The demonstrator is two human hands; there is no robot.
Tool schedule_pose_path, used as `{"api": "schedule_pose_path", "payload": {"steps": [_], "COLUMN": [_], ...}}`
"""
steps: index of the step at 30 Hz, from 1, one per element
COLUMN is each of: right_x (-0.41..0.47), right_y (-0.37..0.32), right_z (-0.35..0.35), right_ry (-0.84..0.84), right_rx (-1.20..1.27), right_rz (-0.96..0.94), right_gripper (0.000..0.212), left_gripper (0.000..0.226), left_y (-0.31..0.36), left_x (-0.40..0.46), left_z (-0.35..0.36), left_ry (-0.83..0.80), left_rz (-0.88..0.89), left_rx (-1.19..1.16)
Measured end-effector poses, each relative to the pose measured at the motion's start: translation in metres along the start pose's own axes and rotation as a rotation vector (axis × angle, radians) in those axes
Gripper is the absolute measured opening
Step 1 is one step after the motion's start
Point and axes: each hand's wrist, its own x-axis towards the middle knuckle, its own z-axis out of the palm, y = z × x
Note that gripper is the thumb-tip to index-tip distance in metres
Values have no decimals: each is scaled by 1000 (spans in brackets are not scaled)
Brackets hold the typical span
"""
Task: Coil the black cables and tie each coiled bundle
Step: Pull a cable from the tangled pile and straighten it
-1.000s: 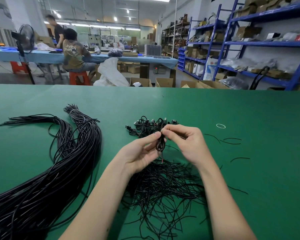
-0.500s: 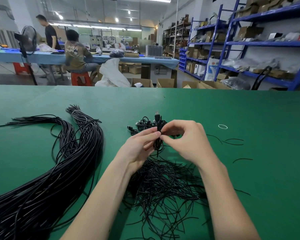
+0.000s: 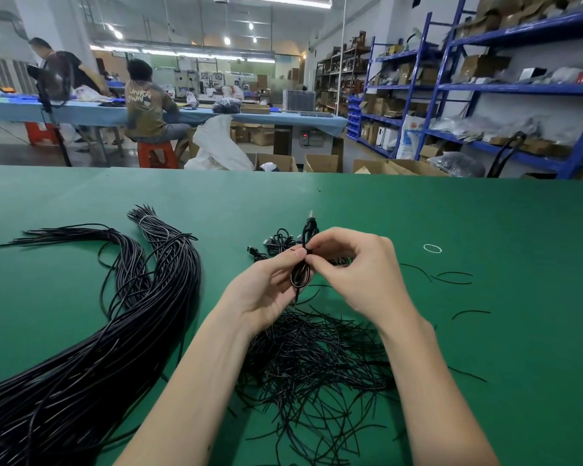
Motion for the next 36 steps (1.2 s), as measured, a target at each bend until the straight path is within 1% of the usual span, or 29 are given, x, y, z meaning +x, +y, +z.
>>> {"api": "schedule_pose_path", "payload": {"steps": [2, 5, 9, 14, 18, 22, 24, 27, 30, 32, 36], "right_x": [0, -2, -2, -1, -2, -3, -4, -6, -7, -7, -7], "right_y": [1, 4, 8, 8, 6, 9, 9, 8, 8, 8, 10], "right_z": [0, -1, -2, -3, 2, 3, 3, 2, 0, -3, -6], "right_ry": [8, 12, -8, 31, 75, 96, 71, 16, -27, -57, -94], "right_rx": [4, 5, -34, 29, 53, 42, 67, 113, 173, 202, 207], "right_rz": [-21, -7, 40, 23, -2, -11, -35, -74, -39, -7, -5], "right_gripper": [19, 16, 10, 13, 14, 14, 14, 15, 18, 18, 14], "left_gripper": [12, 19, 11, 10, 12, 15, 16, 16, 18, 17, 13], "left_y": [1, -2, -9, -9, -6, 0, 3, 5, 5, 5, 7], "left_x": [0, 0, 1, 0, -1, -2, -3, -4, -5, -6, -6], "left_z": [1, 1, 1, 5, 5, 0, -3, -9, -15, -17, -21], "left_ry": [1, 26, 58, 3, -42, -102, -117, -138, -170, -201, -267], "left_rz": [0, 5, 22, 101, 107, 67, 24, -63, -135, -168, -216], "left_rx": [-14, -20, 0, 55, 39, 83, 93, 33, 12, 62, 164]}}
